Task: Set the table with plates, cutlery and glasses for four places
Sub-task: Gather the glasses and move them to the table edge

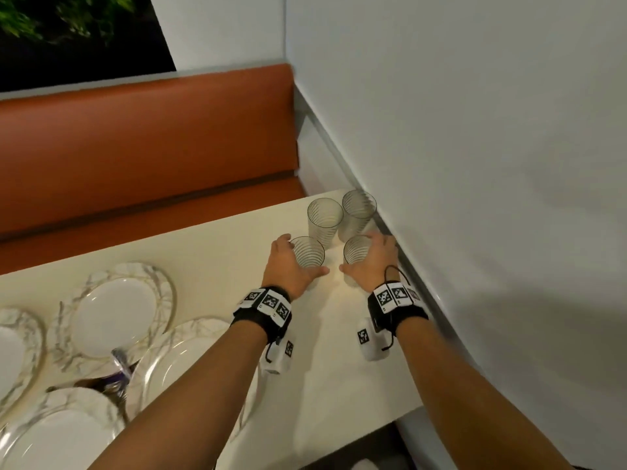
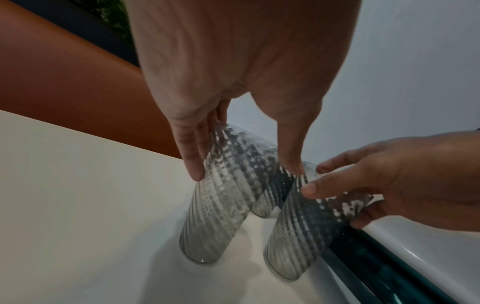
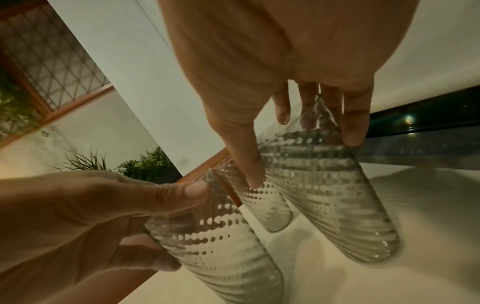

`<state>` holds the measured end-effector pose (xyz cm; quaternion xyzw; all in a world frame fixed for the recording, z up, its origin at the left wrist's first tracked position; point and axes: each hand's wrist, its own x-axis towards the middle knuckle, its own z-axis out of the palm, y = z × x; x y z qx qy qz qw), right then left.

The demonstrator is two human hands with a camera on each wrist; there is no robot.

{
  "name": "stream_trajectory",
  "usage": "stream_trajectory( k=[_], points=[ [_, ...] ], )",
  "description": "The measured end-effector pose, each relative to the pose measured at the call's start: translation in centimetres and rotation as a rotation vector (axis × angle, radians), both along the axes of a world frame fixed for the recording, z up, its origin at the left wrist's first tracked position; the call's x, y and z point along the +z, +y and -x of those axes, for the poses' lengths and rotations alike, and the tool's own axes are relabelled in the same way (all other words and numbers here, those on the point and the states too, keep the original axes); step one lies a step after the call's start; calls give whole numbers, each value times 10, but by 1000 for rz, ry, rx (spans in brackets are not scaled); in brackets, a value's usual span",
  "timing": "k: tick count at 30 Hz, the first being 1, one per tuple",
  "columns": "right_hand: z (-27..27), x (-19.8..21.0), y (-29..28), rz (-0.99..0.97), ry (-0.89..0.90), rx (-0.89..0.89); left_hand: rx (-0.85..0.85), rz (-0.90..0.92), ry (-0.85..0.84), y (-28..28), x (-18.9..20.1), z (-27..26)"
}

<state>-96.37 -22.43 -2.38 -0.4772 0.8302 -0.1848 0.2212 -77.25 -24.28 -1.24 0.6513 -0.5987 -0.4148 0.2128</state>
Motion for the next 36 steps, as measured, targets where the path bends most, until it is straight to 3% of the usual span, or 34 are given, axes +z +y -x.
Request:
stream_trajectory(
  k=[10, 21, 26, 31, 36],
  points=[
    [33, -5, -13, 18, -15, -25, 14, -1, -40, -2, -11, 59],
    [45, 10, -5, 72, -21, 30, -44, -43, -39, -5, -6, 73],
    [38, 19, 9, 253, 15, 24, -133, -72, -72, 7, -5, 45],
    [-6, 39, 19, 488, 70, 112, -37, -29, -26, 25, -8, -14],
    [-85, 32, 23, 557, -123, 365, 111, 3, 59, 51, -10, -95]
  ],
)
